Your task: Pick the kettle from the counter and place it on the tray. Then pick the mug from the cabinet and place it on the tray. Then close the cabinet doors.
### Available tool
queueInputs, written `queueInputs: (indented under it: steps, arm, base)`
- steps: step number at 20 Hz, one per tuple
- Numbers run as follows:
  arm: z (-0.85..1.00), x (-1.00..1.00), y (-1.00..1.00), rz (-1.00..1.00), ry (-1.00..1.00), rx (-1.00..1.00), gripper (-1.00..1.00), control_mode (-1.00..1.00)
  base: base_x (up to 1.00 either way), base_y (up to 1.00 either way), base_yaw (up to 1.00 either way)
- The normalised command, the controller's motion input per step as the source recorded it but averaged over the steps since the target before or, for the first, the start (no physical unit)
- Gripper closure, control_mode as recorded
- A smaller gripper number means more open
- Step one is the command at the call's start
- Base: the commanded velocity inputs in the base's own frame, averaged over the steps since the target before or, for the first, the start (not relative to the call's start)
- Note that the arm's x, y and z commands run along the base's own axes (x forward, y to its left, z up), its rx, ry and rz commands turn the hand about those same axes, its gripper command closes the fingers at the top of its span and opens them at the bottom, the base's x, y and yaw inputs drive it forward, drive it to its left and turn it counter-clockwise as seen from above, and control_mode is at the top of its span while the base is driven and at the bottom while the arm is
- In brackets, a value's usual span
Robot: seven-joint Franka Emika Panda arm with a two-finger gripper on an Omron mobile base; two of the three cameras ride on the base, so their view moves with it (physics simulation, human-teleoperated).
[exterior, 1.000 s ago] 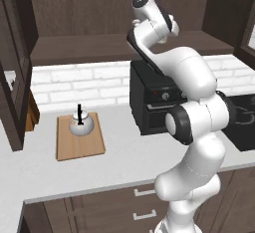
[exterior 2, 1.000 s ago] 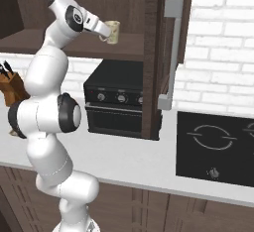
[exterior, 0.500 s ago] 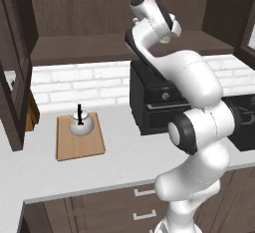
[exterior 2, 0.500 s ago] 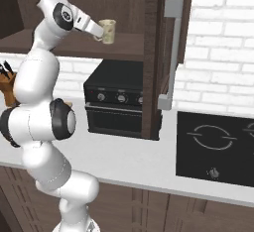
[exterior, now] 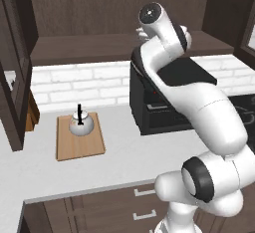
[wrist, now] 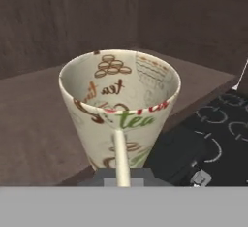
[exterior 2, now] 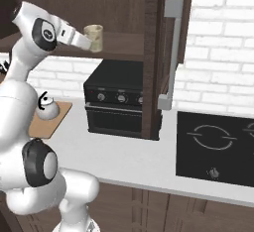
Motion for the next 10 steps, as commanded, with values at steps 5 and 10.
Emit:
queueInputs:
  steps: [5,10]
  arm:
    - [0.00,-0.98,0.13,0.54,-0.09,0.00,1.00,-1.00]
    - [-0.05,-0.69,0.45,0.81,-0.01,0.00,1.00,-1.00]
  base:
    - [0.00,0.00,0.00]
    - [0.00,0.00,0.00]
